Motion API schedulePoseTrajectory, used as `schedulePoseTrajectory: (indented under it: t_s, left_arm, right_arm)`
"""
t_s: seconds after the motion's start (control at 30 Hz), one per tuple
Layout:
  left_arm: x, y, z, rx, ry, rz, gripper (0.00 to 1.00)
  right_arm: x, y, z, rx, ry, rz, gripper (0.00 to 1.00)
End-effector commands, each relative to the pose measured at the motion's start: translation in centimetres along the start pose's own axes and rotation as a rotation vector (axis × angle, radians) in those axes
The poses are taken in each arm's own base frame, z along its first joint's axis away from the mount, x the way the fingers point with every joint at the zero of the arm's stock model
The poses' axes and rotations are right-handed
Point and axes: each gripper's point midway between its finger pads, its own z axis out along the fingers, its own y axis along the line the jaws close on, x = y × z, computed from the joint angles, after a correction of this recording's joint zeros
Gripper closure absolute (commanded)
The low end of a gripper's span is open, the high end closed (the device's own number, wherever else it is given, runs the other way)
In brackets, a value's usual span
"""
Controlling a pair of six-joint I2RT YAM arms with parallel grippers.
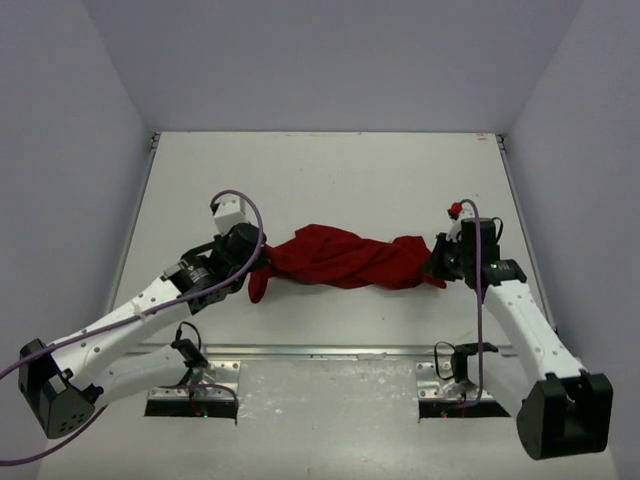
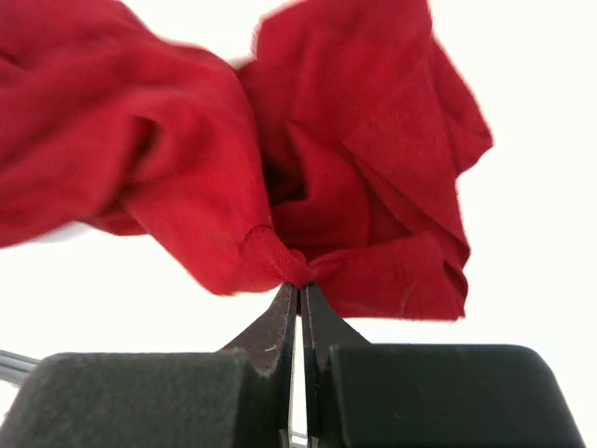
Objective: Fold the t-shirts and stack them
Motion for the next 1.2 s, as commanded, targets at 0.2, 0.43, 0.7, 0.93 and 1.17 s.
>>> schedulePoseTrajectory:
  t_s: [0.2, 0.43, 0.7, 0.93, 1.17]
  left_arm:
    - [-9.9, -6.6, -9.0, 0.456, -0.198, -0.051, 0.99]
    - [-18.5, -8.9, -18.5, 0.700, -0.393, -0.062, 1.00]
    - [-22.5, -6.1, -14.2, 0.298, -0.454, -0.175, 1.00]
    - [-19.8, -4.0, -1.8, -0.039, -0.314, -0.202, 1.00]
    - [-14.9, 1.4, 9.3, -0.242, -0.174, -0.278, 1.00]
  right_arm:
    - [-11.3, 5.6, -15.5, -0.048, -0.436, -0.053, 0.99]
    - [-19.8, 9.0, -28.4, -0.010, -0.708, -0.129, 0.99]
    - [-30.5, 11.2, -28.0, 0.038, -0.745, -0.161, 0.99]
    - [-35.6, 10.4, -12.6, 0.039, -0.506, -0.214, 0.99]
    - [-36.8, 8.2, 3.0, 0.017, -0.324, -0.283, 0.99]
